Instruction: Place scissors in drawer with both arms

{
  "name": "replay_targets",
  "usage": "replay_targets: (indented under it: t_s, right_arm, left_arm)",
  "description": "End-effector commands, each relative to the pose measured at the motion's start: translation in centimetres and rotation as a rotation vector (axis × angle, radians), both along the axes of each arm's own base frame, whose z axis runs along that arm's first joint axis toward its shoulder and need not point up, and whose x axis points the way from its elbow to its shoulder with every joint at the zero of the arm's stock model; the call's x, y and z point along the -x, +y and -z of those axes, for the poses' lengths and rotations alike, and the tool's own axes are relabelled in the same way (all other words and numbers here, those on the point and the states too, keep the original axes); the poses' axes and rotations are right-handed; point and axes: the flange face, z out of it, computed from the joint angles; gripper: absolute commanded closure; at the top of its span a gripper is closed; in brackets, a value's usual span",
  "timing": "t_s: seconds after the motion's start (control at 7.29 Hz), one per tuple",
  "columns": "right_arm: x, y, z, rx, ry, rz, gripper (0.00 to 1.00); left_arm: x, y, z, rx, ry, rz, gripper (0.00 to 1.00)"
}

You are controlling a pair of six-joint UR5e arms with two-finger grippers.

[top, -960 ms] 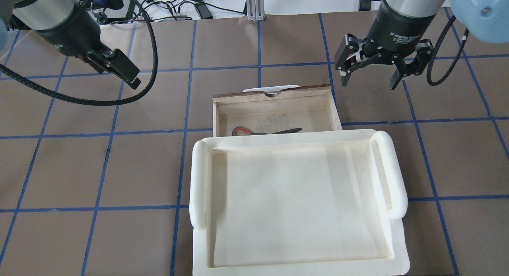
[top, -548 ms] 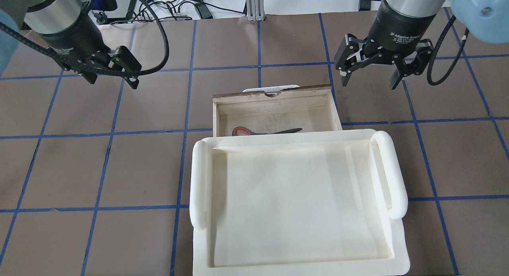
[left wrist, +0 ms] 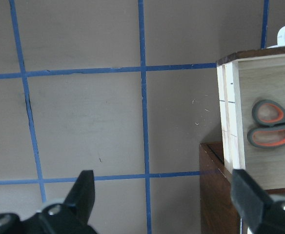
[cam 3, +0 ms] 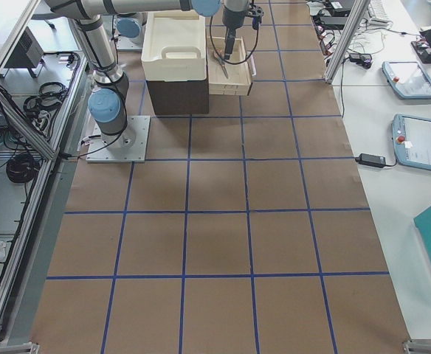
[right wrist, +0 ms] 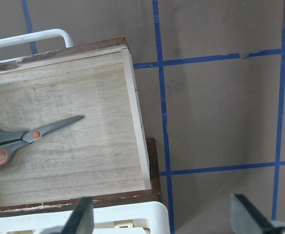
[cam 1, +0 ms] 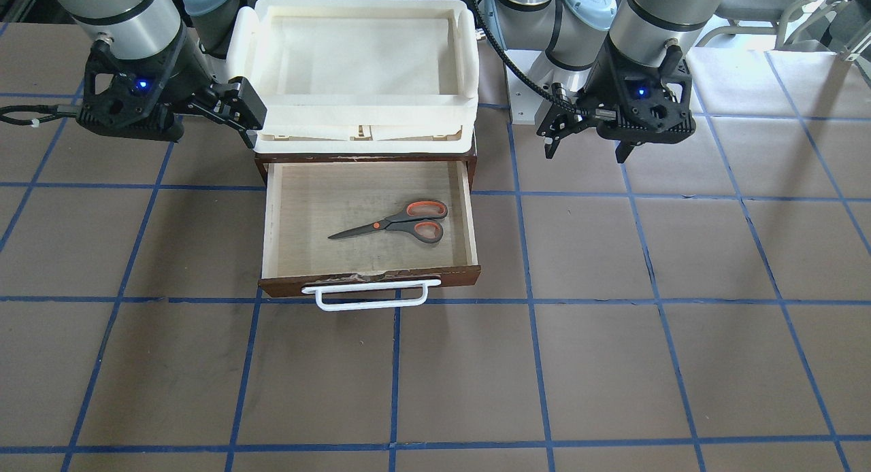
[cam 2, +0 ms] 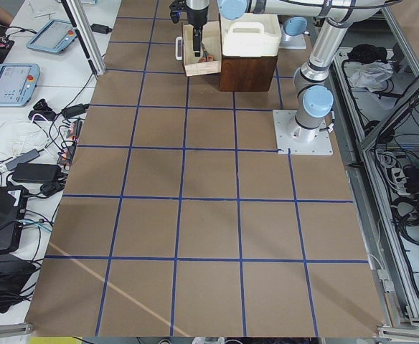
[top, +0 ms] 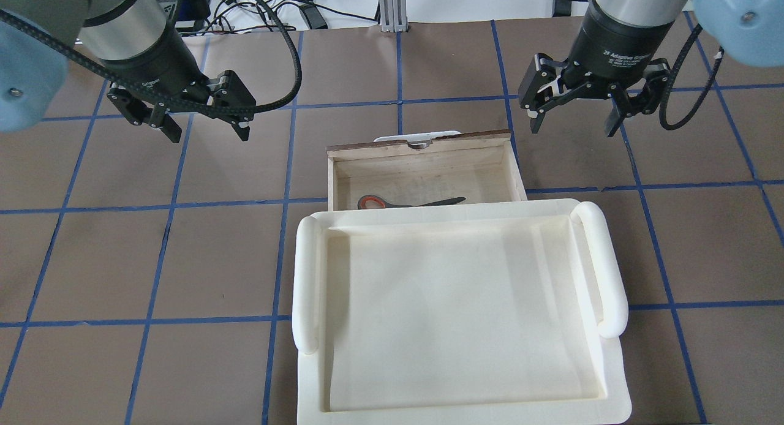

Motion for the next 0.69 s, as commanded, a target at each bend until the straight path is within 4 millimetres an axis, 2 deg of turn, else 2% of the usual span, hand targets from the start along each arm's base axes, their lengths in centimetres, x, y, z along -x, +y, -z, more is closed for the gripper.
replay_targets:
  t_s: [0.0,0.55]
  right_arm:
    - [0.16,-0.44,-0.24,0.034,0.015,-0.002,0.00]
    - [0.16,-0.58,-0.12,0.034,0.014,-0.002,0.00]
  left_arm:
    - [-0.03,0.33,-0.20,-0.001,-0.002,0.000,0.00]
    - [-0.59,0.22,-0.14,-0.001,0.001,0.011,0.00]
